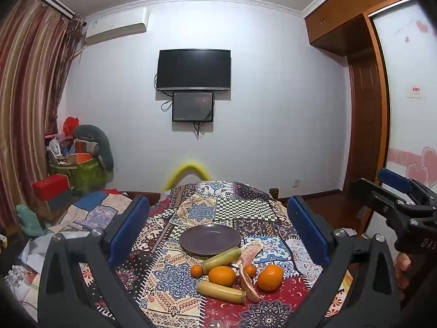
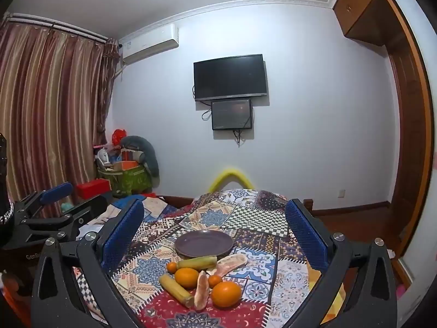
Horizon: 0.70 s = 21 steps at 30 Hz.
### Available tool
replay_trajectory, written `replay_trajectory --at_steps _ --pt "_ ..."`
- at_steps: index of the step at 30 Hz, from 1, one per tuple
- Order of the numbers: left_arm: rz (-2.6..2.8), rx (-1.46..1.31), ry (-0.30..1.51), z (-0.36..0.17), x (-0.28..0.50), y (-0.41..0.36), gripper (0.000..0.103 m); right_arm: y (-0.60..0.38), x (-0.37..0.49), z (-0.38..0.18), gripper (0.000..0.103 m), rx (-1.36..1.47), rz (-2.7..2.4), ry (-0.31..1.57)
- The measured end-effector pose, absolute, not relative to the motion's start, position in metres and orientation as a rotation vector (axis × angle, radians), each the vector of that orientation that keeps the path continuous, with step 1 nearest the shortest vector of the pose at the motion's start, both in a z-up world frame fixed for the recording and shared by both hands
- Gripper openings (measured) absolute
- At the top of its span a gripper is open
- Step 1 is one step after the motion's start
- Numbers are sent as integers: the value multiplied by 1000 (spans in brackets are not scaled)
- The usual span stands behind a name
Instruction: Organize fruits
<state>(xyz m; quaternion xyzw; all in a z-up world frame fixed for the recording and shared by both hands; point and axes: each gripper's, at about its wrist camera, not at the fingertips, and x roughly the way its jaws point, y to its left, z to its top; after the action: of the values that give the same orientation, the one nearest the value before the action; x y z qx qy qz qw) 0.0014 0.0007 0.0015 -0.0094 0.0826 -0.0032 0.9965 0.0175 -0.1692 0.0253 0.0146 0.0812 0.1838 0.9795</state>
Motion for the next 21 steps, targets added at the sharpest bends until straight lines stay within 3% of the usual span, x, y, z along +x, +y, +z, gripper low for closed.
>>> replay_trajectory --at_steps 21 --pt "-6 -31 168 -1 1 4 102 -169 15 24 103 32 372 156"
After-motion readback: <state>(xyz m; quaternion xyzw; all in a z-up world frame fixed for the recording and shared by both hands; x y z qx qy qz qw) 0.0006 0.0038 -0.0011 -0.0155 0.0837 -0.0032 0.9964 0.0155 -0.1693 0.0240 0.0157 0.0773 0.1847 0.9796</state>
